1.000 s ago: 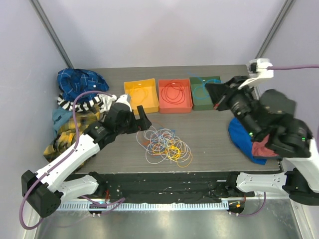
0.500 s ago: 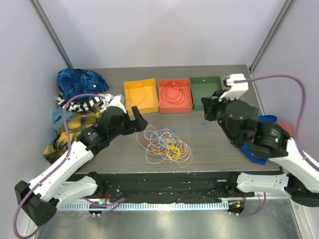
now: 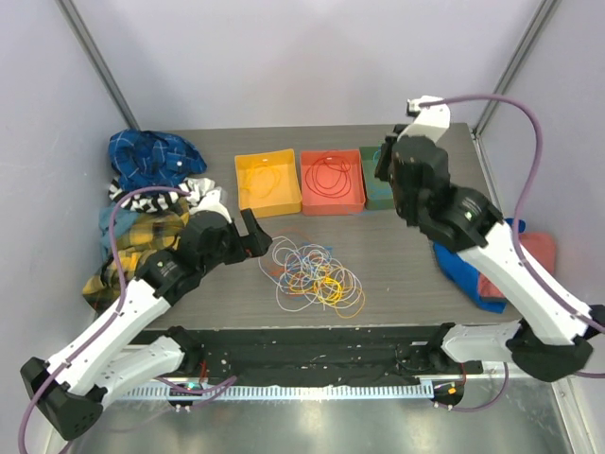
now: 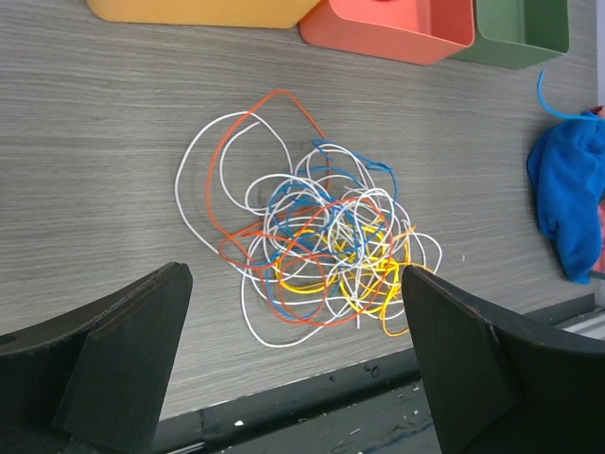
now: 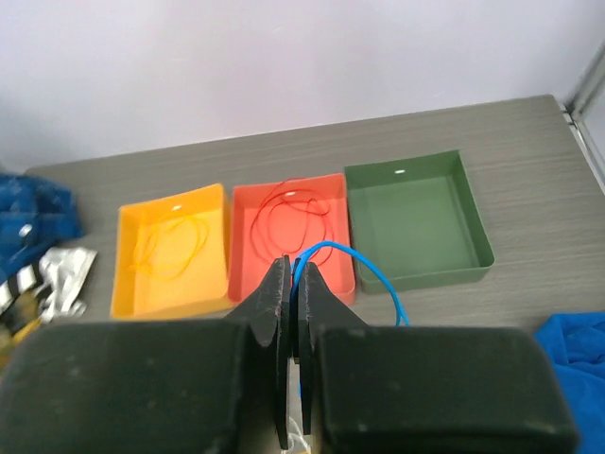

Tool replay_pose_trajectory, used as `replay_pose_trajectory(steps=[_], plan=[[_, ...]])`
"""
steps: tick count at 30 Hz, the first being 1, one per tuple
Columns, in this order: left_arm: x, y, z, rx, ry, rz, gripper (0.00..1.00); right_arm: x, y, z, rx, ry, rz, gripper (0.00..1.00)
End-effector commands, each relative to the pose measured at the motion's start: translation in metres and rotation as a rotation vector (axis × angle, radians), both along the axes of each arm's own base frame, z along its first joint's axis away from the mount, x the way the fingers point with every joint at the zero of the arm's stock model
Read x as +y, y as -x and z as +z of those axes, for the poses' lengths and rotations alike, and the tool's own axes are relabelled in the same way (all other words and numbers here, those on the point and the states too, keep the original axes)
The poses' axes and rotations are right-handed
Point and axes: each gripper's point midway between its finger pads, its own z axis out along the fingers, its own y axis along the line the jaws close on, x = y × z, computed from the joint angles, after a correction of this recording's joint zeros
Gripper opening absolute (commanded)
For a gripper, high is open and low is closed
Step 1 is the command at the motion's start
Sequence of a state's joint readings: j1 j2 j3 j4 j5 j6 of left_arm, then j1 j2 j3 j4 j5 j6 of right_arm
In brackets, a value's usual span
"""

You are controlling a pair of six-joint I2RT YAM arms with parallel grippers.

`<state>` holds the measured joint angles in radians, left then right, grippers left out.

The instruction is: Untangle the cables

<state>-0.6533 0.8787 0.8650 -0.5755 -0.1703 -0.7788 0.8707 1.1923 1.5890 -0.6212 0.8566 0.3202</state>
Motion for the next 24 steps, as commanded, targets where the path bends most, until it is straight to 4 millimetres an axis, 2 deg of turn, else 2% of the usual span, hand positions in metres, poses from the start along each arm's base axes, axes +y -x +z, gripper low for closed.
replay_pose_trajectory(steps=[1,2,4,5,6,7,9,10,11,13,17,24], plan=[[0.016,0.002,0.006,-0.029,-0.032,0.053,1.0,-0.007,-0.057,0.003,0.014,-0.105,-0.034,0.01],[0.019,0.004,0.008,-0.037,-0.033,0.056,1.0,-0.002,-0.067,-0.001,0.032,-0.141,-0.019,0.01],[0.023,0.006,0.007,-0.037,-0.039,0.06,1.0,-0.005,-0.091,-0.004,0.044,-0.168,-0.044,0.01],[0.025,0.008,0.01,-0.045,-0.034,0.065,1.0,-0.02,-0.104,-0.002,0.037,-0.188,-0.085,0.01],[0.026,0.009,0.01,-0.047,-0.031,0.068,1.0,-0.02,-0.112,-0.002,0.041,-0.217,-0.08,0.01],[0.028,0.011,0.01,-0.046,-0.034,0.069,1.0,-0.022,-0.119,0.007,0.024,-0.235,-0.087,0.01],[0.03,0.013,0.008,-0.048,-0.034,0.071,1.0,-0.029,-0.142,0.0,0.039,-0.231,-0.111,0.01],[0.032,0.014,0.007,-0.044,-0.039,0.072,1.0,-0.032,-0.148,0.009,0.02,-0.239,-0.119,0.01],[0.033,0.015,0.006,-0.044,-0.043,0.077,1.0,-0.031,-0.159,-0.002,0.043,-0.224,-0.127,0.01],[0.036,0.017,0.005,-0.045,-0.05,0.081,1.0,-0.041,-0.168,0.001,0.034,-0.223,-0.148,0.01],[0.04,0.017,-0.001,-0.045,-0.067,0.09,1.0,-0.053,-0.187,-0.018,0.066,-0.21,-0.183,0.01],[0.039,0.014,-0.008,-0.027,-0.092,0.087,1.0,-0.065,-0.209,-0.066,0.133,-0.191,-0.23,0.01]])
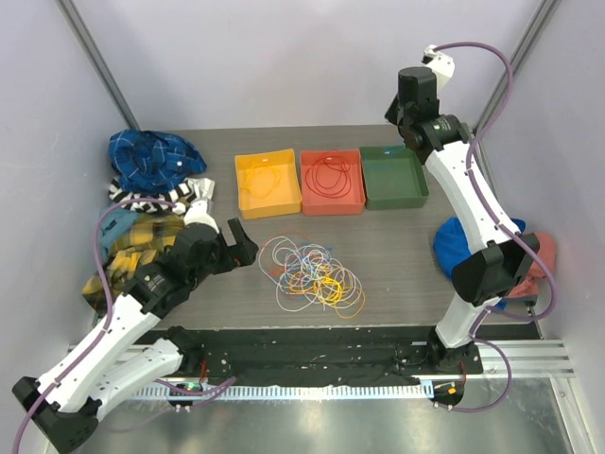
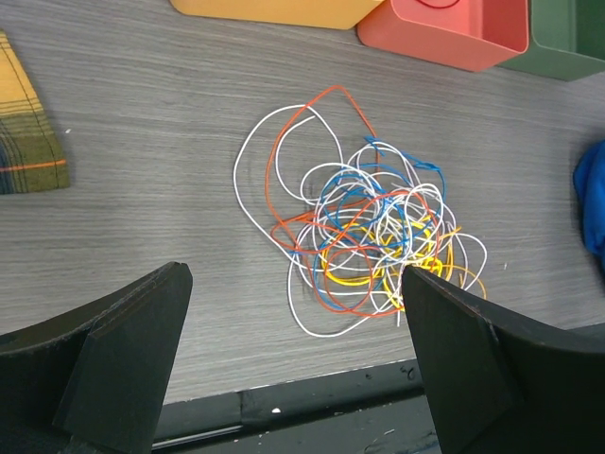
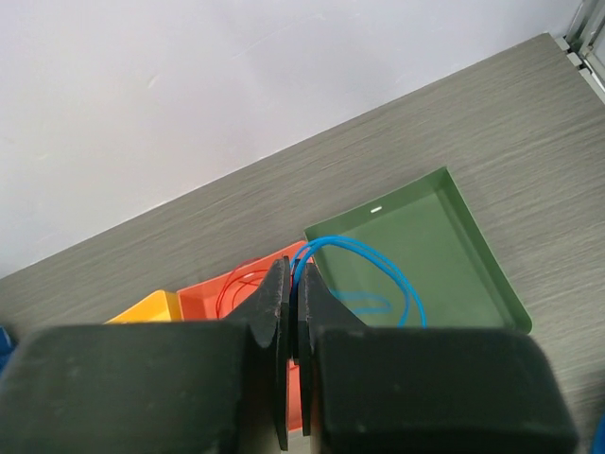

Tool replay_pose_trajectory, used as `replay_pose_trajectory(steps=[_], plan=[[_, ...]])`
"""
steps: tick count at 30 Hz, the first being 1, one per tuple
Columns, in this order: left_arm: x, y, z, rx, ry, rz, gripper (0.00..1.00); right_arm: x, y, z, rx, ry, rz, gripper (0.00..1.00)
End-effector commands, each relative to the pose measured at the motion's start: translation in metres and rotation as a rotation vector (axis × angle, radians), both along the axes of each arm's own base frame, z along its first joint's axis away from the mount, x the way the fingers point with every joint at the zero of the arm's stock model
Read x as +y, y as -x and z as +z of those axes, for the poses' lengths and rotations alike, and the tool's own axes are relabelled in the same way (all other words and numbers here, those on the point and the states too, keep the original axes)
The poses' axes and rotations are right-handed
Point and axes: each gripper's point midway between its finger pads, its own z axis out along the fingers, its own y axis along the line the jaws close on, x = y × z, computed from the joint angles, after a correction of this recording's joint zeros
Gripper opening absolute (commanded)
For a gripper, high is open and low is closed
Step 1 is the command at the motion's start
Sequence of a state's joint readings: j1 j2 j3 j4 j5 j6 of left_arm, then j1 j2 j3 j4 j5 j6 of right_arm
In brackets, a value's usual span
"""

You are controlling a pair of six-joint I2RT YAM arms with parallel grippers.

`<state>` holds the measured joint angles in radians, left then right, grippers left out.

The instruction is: Untangle the cables

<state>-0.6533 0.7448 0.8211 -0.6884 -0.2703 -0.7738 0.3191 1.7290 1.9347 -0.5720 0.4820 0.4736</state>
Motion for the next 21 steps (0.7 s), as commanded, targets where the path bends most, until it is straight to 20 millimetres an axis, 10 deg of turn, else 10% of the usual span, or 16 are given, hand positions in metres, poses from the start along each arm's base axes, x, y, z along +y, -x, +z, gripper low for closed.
replay_pose_trajectory(steps=[1,11,17,21], plan=[[0.003,-0.005,-0.003,-0.005,-0.036,0.009,1.0,-0.007,-0.012,-0.008,-0.027,-0.024,-0.018,0.01],[-0.001,-0.012,-0.01,0.017,-0.055,0.017,1.0,-0.025,-0.048,-0.06,0.043,-0.023,-0.036,0.01],[-0.003,-0.014,-0.012,0.032,-0.062,0.02,1.0,-0.03,-0.06,-0.118,0.158,-0.041,-0.038,0.77],[-0.003,-0.015,-0.011,0.032,-0.063,0.023,1.0,-0.038,-0.056,-0.112,0.149,-0.039,-0.056,0.82]])
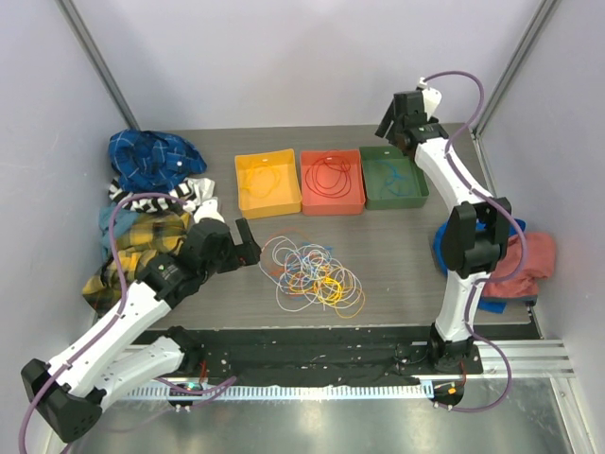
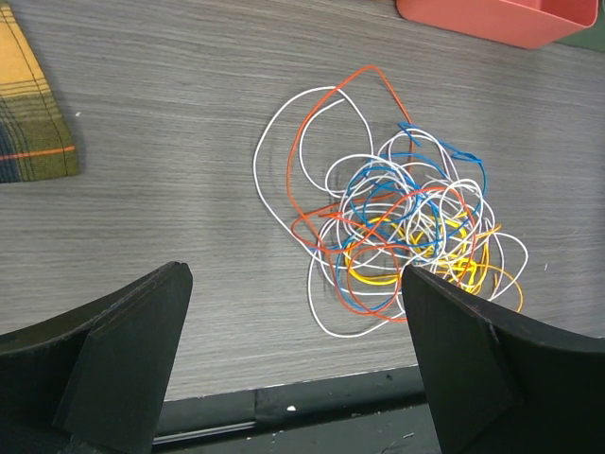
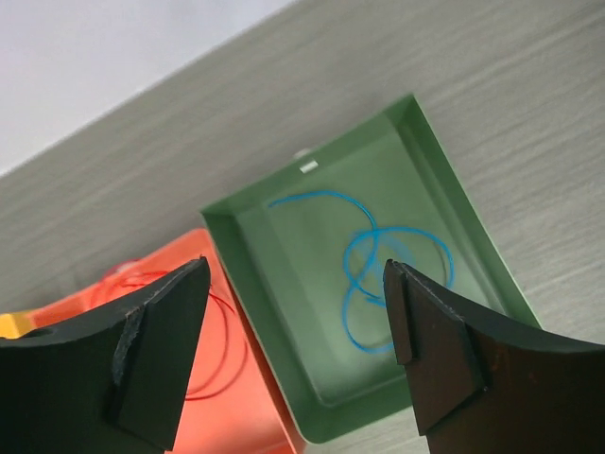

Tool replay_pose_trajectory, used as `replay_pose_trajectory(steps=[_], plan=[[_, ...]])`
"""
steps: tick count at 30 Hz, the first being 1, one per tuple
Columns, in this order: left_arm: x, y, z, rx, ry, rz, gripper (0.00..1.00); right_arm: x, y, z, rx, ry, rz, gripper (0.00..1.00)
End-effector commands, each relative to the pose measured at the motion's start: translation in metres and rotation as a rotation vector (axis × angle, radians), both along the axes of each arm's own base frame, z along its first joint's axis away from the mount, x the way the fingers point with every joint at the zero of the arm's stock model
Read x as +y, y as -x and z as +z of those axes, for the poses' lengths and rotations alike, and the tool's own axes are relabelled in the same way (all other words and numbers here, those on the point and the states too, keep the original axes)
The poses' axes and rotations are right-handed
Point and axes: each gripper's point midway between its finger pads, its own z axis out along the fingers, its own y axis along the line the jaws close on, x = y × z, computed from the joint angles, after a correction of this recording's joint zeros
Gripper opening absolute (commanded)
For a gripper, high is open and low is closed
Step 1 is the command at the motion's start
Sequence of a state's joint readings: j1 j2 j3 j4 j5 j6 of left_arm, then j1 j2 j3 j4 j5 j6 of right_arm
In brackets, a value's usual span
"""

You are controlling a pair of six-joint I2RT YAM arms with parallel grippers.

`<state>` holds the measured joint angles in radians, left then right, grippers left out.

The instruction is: Untangle the cables

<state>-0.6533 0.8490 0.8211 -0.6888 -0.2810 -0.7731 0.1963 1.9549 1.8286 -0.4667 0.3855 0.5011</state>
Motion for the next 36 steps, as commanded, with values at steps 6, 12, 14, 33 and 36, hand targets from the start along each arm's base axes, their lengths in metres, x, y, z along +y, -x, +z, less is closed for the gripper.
replay_pose_trajectory(steps=[6,12,14,33,36], plan=[[-0.001,-0.009,0.014,-0.048,0.009,0.018,1.0,0.013,0.033,0.103,-0.238,-0.12,0.051,0.82],[-0.012,-0.014,0.012,-0.033,0.034,0.002,1.0,0.092,0.131,0.098,-0.22,-0.098,0.3,0.77],[-0.013,-0.015,0.01,-0.023,0.031,0.002,1.0,0.12,0.172,0.058,-0.143,-0.088,0.4,0.73],[-0.015,-0.028,0.001,0.027,-0.006,0.068,1.0,0.213,0.286,-0.082,0.093,-0.081,0.74,0.4],[-0.014,-0.026,-0.001,0.018,0.01,0.069,1.0,0.214,0.291,-0.095,0.12,-0.093,0.749,0.4]])
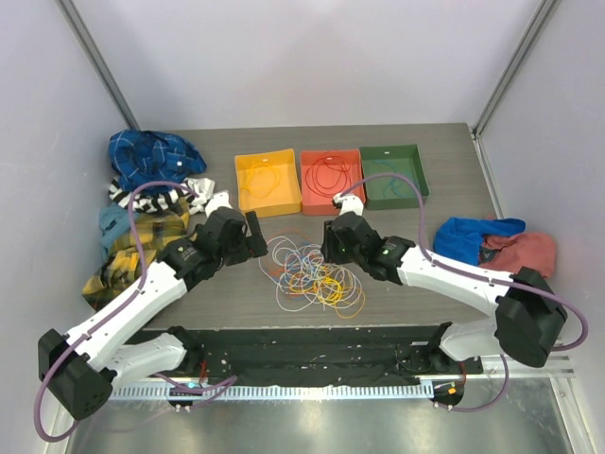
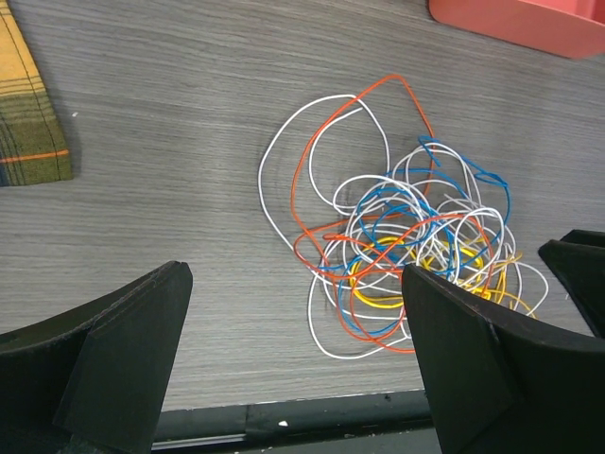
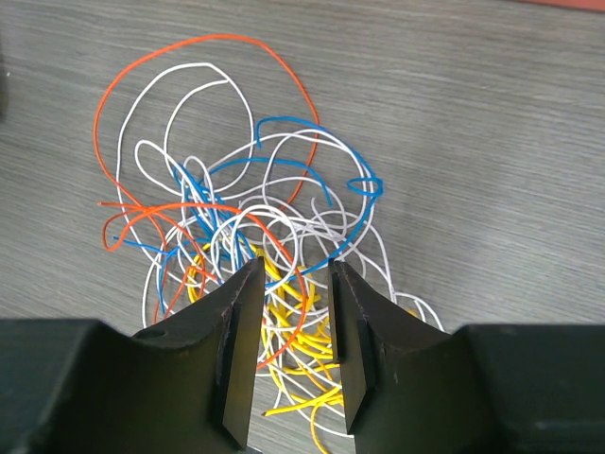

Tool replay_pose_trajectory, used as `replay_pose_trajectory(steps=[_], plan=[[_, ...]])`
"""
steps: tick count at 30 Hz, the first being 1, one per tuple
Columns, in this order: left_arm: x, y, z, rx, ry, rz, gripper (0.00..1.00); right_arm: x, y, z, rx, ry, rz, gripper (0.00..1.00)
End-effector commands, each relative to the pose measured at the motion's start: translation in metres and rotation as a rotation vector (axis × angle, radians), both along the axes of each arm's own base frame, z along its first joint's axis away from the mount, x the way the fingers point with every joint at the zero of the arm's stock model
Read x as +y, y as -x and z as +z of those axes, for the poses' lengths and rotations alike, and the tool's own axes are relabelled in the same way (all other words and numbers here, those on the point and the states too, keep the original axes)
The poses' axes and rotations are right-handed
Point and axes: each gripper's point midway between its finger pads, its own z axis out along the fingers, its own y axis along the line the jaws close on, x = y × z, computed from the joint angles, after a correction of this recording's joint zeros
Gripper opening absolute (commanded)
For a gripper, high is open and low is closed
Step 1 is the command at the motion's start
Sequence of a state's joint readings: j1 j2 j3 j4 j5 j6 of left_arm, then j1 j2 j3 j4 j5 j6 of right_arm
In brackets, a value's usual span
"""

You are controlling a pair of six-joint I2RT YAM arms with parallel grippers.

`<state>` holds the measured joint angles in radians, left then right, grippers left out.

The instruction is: Untangle the cables

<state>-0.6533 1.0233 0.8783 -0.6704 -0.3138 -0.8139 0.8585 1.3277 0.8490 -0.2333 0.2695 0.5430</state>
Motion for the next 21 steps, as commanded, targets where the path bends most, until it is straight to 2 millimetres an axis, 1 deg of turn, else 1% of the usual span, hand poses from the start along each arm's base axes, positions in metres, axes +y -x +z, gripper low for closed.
replay_pose_trajectory(steps=[1,2,4,5,7,9,11,12,14,16,17,19,21], plan=[[-0.005,-0.004,0.015,-0.053,0.063,0.013,1.0,0.017,0.002,0.003,0.006,-0.068,0.024,0.41],[-0.005,-0.004,0.015,-0.055,0.069,0.013,1.0,0.018,0.004,-0.004,0.023,-0.065,0.031,0.41],[-0.005,-0.002,0.014,-0.05,0.07,0.013,1.0,0.021,0.005,-0.007,0.031,-0.077,0.03,0.41],[-0.004,-0.001,0.012,-0.045,0.066,0.011,1.0,0.021,0.006,-0.013,0.041,-0.07,0.028,0.41],[-0.003,0.001,0.012,-0.039,0.063,0.01,1.0,0.025,0.005,-0.016,0.046,-0.083,0.033,0.41],[-0.002,0.002,0.011,-0.038,0.064,0.009,1.0,0.028,0.004,-0.022,0.056,-0.078,0.035,0.41],[-0.002,0.003,0.011,-0.039,0.066,0.01,1.0,0.031,0.001,-0.023,0.055,-0.08,0.034,0.41],[-0.001,0.005,0.011,-0.042,0.068,0.01,1.0,0.033,0.001,-0.029,0.064,-0.071,0.034,0.41],[0.0,0.006,0.01,-0.04,0.069,0.01,1.0,0.035,-0.002,-0.031,0.065,-0.065,0.035,0.4],[0.002,0.007,0.01,-0.04,0.065,0.013,1.0,0.034,-0.003,-0.034,0.068,-0.054,0.029,0.38],[0.002,0.008,0.01,-0.039,0.064,0.013,1.0,0.033,-0.003,-0.036,0.069,-0.049,0.026,0.35],[0.003,0.008,0.009,-0.04,0.063,0.014,1.0,0.03,-0.004,-0.03,0.053,-0.057,0.014,0.27],[0.003,0.008,0.01,-0.043,0.064,0.015,1.0,0.028,-0.003,-0.025,0.042,-0.058,0.012,0.23]])
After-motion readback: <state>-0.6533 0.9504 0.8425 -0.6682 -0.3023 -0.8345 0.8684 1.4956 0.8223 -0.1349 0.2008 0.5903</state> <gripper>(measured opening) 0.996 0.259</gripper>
